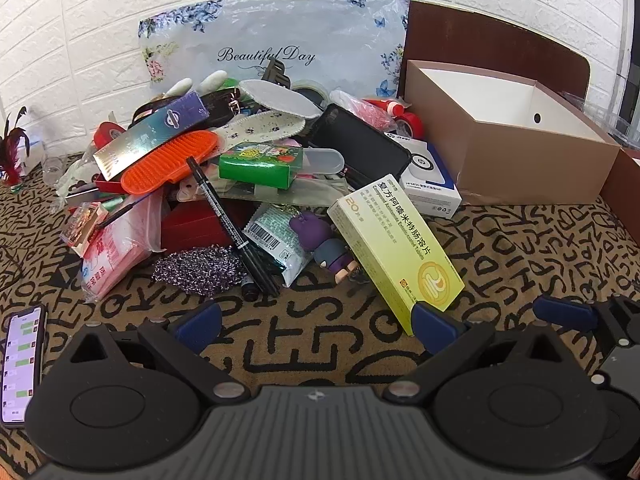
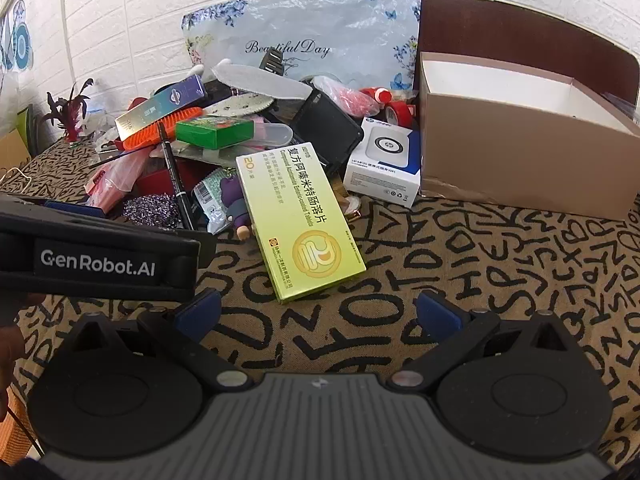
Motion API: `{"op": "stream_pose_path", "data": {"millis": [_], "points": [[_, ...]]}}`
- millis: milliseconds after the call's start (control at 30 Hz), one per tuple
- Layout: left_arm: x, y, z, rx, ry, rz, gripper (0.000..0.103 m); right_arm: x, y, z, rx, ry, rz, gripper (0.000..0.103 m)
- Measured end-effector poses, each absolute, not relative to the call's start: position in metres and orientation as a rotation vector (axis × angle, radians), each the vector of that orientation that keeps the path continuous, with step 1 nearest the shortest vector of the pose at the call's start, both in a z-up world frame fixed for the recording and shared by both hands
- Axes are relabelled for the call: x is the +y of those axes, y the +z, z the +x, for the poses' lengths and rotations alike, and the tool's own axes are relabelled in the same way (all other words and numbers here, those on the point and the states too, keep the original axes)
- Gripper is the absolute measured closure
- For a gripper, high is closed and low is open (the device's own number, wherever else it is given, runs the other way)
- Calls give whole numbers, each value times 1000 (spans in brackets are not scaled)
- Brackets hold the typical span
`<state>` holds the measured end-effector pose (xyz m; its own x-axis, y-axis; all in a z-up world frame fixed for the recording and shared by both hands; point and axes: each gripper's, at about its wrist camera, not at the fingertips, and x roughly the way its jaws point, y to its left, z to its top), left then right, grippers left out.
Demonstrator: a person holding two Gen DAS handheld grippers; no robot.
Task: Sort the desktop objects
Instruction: 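Lower the left gripper onto the yellow-green medicine box and close it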
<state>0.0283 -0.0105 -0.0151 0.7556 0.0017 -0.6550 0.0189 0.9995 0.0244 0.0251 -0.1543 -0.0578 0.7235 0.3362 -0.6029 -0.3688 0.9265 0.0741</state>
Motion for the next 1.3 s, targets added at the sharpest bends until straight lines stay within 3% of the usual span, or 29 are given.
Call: {"op": "stream_pose_path", "data": {"millis": [433, 633, 867, 1000, 1067, 1233, 1300], "points": [[-9, -21, 53, 756, -19, 16, 0, -148, -64, 50, 702, 407, -61, 2], [1, -21, 62, 756, -120, -95, 2, -147, -56, 61, 618, 483, -178, 2], [-8, -24, 83, 780, -191, -118, 12, -144, -63, 92, 665, 627, -172, 2], [-10, -31, 101, 828, -238, -161, 35, -144, -71, 95, 660, 641, -149, 3], [-11, -34, 107, 840, -253, -188, 44, -147, -72, 99, 656, 628, -117, 11], [-12, -39, 114, 851, -245, -229, 39, -152, -78, 107, 679, 681, -77, 29], [-10, -40, 115, 846, -255, -250, 45, -150, -77, 106, 668, 683, -86, 33]]}}
